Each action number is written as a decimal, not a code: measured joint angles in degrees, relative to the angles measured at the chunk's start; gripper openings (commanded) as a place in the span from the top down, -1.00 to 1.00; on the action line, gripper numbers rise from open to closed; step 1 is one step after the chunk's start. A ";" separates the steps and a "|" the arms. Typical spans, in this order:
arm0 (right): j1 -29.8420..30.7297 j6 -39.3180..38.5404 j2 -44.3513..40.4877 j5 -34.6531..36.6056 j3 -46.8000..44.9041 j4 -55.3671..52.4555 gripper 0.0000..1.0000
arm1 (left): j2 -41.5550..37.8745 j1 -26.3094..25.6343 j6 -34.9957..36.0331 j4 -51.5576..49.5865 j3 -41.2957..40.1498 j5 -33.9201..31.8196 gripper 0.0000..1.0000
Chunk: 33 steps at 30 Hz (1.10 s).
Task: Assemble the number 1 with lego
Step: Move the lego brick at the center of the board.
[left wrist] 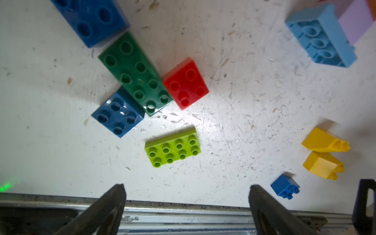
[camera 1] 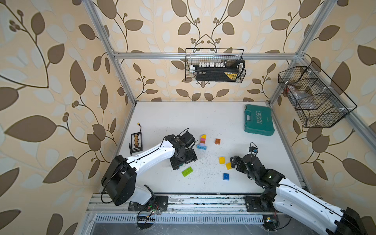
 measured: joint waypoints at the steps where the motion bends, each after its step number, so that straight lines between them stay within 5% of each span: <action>1: 0.00 -0.02 -0.66 -0.22 -0.28 0.68 -0.99 | 0.72 -0.63 -1.22 0.20 0.00 -0.33 -0.98; 17: 0.00 -2.25 10.54 -5.05 1.18 4.22 -0.99 | 4.24 -5.03 -19.39 5.84 -4.63 -3.37 -0.98; 33: -0.22 -2.45 5.79 -5.11 1.18 4.46 -0.99 | 7.78 -1.92 -18.34 11.19 -7.58 -2.80 -0.83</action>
